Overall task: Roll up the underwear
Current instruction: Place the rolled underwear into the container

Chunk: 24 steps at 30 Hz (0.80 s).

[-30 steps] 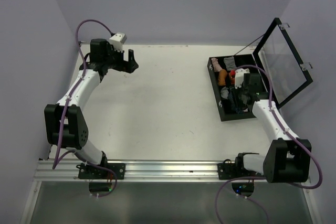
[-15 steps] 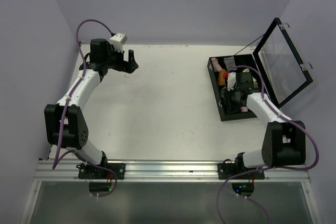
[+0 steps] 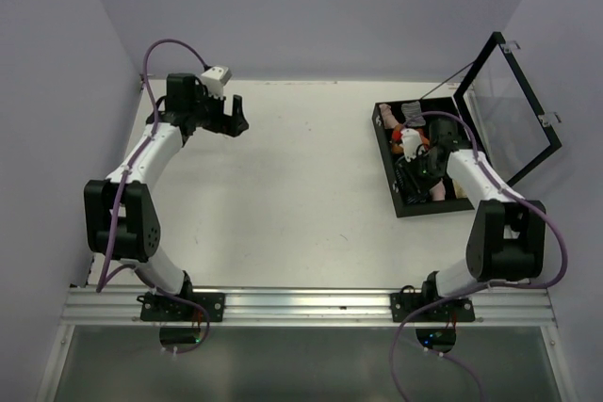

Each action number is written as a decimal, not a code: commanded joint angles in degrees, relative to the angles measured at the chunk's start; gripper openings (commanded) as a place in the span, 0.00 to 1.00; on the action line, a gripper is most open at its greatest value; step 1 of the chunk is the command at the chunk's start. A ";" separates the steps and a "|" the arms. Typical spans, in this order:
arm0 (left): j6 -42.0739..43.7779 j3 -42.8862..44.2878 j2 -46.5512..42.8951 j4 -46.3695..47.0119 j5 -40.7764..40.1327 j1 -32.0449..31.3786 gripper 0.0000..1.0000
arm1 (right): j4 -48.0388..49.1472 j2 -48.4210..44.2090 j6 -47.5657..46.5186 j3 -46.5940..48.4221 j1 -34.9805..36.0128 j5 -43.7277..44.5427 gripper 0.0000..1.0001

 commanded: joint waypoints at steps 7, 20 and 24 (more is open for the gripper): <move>1.60 2.34 0.71 -1.64 -0.60 -0.25 1.00 | -12.43 8.83 -13.02 5.94 0.49 -15.25 0.00; 2.92 3.04 1.32 -4.10 -1.66 -0.25 1.00 | -17.68 15.69 -19.61 5.76 -1.53 -10.06 0.00; 2.93 3.13 1.94 -4.46 -1.66 -0.25 1.00 | -23.94 19.46 -24.53 9.71 -2.06 -9.98 0.00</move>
